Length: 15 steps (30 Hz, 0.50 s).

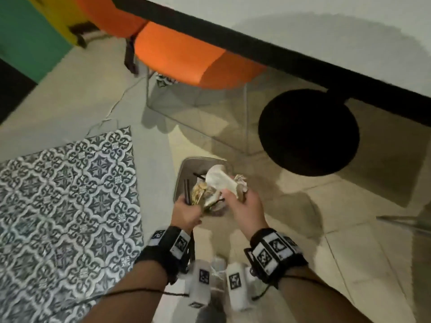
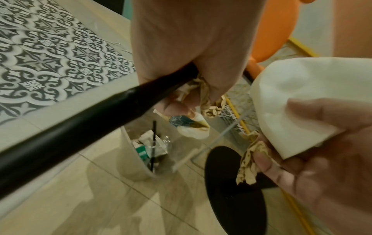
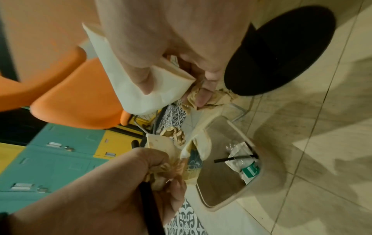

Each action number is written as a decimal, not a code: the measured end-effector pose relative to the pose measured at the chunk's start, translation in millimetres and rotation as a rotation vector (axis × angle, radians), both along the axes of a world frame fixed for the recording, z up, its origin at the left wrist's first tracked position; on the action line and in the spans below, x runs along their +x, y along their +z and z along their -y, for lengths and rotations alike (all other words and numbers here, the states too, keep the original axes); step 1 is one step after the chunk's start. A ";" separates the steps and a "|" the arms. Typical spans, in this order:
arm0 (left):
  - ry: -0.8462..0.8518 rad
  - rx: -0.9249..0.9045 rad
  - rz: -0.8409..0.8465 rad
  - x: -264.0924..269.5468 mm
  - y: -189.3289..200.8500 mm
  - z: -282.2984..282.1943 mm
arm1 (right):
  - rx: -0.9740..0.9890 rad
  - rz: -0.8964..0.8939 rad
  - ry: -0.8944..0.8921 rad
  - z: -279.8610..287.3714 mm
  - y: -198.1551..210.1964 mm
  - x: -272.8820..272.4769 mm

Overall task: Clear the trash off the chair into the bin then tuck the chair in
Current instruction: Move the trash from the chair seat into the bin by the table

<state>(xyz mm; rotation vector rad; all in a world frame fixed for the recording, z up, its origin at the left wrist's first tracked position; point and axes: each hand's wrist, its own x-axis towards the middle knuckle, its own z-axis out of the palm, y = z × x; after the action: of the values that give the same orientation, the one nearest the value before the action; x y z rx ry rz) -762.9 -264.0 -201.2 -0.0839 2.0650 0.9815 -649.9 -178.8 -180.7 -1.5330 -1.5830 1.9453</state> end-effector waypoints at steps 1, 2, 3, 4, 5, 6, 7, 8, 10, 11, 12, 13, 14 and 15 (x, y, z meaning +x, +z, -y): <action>0.016 0.004 0.032 -20.5 -13.2 -3.1 | -0.007 0.006 -0.004 -2.3 -10.4 -19.8; 0.015 0.002 0.055 -34.6 -25.5 -5.9 | -0.002 0.015 -0.002 -4.6 -19.0 -33.1; 0.003 -0.009 0.062 -51.0 -41.3 -8.6 | 0.011 0.033 0.018 -6.6 -31.4 -49.4; -0.031 -0.032 0.056 -59.9 -49.8 -11.8 | 0.032 0.052 0.043 -9.0 -42.3 -59.3; -0.060 -0.044 0.063 -70.9 -62.3 -14.7 | 0.047 0.073 0.069 -11.4 -55.9 -71.5; -0.086 -0.056 0.082 -79.1 -72.2 -16.9 | 0.041 0.109 0.093 -13.3 -68.3 -80.6; -0.101 -0.065 0.118 -85.1 -80.4 -19.0 | 0.013 0.136 0.123 -14.5 -76.9 -86.6; -0.118 -0.078 0.141 -88.8 -87.2 -21.8 | -0.030 0.160 0.164 -16.1 -86.1 -90.3; -0.148 -0.135 0.137 -94.2 -102.8 -23.5 | -0.089 0.180 0.287 -18.2 -97.3 -92.8; -0.165 -0.165 0.122 -95.9 -109.0 -24.5 | -0.093 0.181 0.343 -19.7 -101.3 -92.9; -0.181 -0.185 0.104 -97.3 -116.0 -25.4 | -0.092 0.183 0.393 -21.1 -106.4 -92.5; -0.190 -0.197 0.107 -98.8 -121.4 -26.7 | -0.081 0.202 0.435 -22.2 -108.9 -92.2; -0.209 -0.213 0.104 -100.8 -130.6 -27.2 | -0.059 0.241 0.478 -23.8 -110.1 -91.9; -0.223 -0.234 0.095 -107.8 -163.4 -24.5 | -0.044 0.282 0.512 -25.1 -107.5 -91.2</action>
<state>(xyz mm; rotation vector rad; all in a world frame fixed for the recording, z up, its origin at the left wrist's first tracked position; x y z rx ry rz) -870.7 -239.5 -364.6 -0.0201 2.0422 0.5881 -741.1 -153.7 -288.2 -1.5912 -2.2496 2.0810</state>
